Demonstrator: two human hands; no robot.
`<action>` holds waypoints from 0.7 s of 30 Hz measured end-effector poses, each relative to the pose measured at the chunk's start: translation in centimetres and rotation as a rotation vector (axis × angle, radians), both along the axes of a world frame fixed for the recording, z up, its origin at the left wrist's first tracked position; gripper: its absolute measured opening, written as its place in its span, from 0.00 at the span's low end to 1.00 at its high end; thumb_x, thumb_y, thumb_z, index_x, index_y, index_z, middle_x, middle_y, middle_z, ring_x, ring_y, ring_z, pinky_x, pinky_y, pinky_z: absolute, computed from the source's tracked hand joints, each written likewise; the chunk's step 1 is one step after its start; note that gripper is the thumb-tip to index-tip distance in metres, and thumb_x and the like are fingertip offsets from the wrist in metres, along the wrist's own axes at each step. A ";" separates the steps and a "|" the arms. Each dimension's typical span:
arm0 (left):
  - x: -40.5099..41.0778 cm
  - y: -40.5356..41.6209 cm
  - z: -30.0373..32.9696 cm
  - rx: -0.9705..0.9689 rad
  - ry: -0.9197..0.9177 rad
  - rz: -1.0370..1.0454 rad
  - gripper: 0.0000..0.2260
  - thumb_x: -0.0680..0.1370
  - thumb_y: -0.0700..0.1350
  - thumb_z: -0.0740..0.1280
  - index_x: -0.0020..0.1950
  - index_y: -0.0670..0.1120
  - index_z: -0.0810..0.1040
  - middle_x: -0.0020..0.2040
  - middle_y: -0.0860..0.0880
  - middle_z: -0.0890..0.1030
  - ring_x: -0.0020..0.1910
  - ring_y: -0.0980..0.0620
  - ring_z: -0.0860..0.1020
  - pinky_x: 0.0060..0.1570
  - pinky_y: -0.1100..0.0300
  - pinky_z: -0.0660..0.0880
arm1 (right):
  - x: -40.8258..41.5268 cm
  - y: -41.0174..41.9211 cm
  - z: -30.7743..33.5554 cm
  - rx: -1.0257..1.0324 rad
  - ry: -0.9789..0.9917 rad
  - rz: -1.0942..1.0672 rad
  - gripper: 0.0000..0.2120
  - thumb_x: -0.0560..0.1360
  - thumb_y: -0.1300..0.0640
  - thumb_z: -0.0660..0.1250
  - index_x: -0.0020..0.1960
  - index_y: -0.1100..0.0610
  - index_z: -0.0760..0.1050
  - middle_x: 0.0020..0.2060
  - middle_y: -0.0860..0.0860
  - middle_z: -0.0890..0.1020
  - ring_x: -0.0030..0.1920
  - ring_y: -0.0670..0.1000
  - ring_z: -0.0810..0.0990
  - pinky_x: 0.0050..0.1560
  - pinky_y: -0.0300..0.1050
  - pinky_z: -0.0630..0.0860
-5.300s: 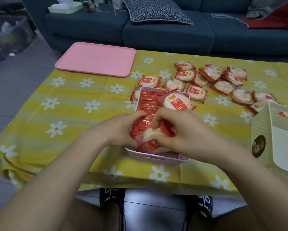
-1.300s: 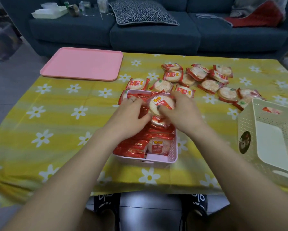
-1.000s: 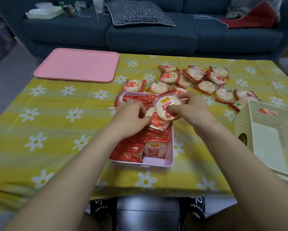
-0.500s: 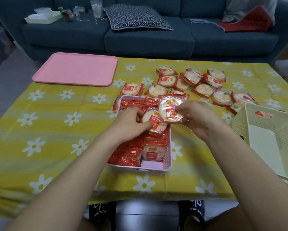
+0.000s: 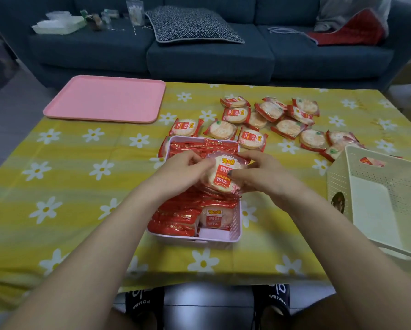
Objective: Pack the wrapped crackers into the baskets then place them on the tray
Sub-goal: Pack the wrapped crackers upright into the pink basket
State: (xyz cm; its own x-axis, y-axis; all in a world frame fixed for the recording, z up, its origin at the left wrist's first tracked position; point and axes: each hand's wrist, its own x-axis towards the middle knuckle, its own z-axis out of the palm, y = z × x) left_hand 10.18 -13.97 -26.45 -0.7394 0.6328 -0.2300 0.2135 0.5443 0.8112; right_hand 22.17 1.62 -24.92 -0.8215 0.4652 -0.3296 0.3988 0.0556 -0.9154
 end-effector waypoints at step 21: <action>1.8 -3.6 2.2 0.280 -0.022 -0.352 0.23 0.65 0.43 0.78 0.57 0.48 0.75 0.45 0.43 0.78 0.41 0.42 0.74 0.46 0.45 0.76 | 3.6 -1.0 2.8 0.362 0.179 0.333 0.25 0.67 0.61 0.78 0.61 0.47 0.77 0.52 0.44 0.82 0.50 0.43 0.82 0.51 0.41 0.80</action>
